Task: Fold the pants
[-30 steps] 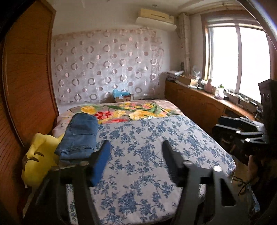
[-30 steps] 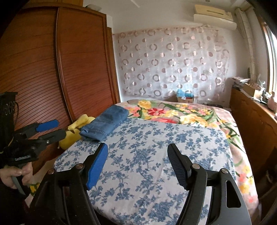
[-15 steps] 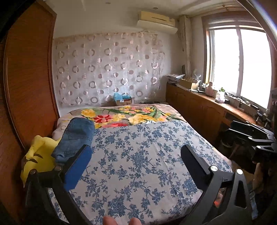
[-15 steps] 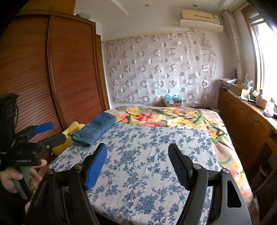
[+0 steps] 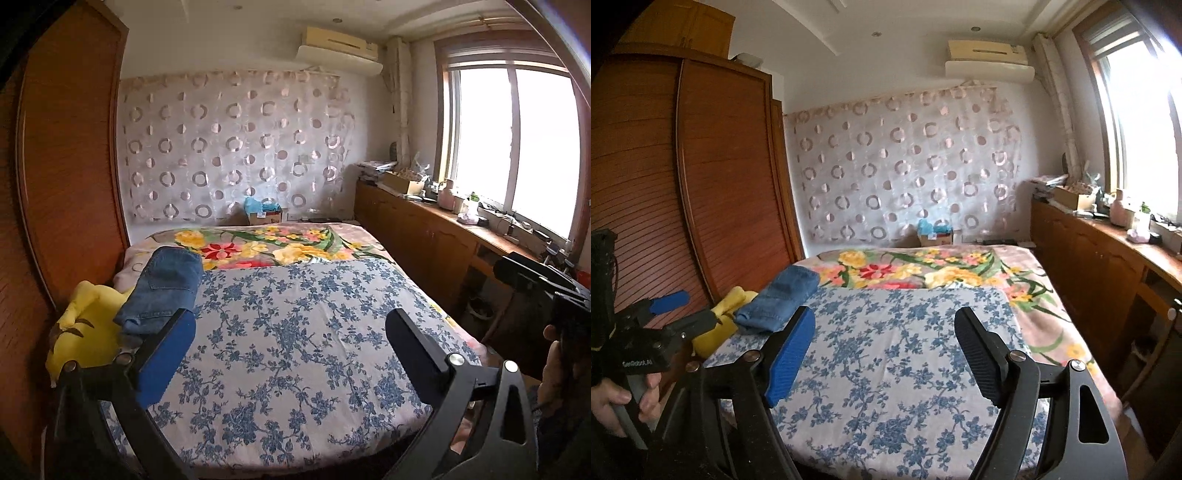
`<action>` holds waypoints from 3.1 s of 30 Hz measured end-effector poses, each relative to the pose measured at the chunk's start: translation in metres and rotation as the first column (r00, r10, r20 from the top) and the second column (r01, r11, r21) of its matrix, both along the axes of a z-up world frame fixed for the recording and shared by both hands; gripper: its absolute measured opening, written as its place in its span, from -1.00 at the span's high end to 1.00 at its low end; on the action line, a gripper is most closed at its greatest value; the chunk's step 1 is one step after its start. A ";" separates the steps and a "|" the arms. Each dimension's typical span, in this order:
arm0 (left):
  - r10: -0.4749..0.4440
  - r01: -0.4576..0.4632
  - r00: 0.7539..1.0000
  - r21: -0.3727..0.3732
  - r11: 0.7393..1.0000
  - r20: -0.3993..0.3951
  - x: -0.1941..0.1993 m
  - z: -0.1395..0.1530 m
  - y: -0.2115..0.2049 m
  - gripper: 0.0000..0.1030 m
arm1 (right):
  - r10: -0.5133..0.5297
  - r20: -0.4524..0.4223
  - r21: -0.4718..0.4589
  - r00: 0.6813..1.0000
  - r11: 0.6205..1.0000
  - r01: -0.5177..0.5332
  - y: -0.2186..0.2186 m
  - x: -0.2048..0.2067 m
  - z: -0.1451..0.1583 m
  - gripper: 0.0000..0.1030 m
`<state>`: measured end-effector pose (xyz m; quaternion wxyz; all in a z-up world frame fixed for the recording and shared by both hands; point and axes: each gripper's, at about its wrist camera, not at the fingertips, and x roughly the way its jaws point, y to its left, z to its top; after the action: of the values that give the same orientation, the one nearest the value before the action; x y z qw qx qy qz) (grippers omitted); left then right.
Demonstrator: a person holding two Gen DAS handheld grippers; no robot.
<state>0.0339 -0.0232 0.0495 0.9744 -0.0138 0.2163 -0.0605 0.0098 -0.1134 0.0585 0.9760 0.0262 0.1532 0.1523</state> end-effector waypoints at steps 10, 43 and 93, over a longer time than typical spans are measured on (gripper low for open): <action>0.065 -0.065 0.998 0.024 0.998 0.005 -0.010 -0.003 0.007 -0.99 | -0.031 0.024 -0.033 0.999 0.999 0.032 0.008 -0.005 -0.008 -0.54; 0.074 -0.074 0.997 0.023 0.997 0.004 -0.011 -0.005 0.012 -1.00 | -0.004 0.024 -0.039 1.000 0.999 0.005 -0.001 -0.004 -0.010 -0.54; 0.071 -0.071 0.997 0.022 0.997 0.008 -0.009 -0.006 0.011 -0.99 | 0.008 0.020 -0.043 1.000 0.999 -0.007 0.000 -0.005 -0.010 -0.54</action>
<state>0.0244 -0.0117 0.0439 0.9768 -0.0102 0.2126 -0.0233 0.0046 -0.1137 0.0484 0.9773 0.0031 0.1469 0.1527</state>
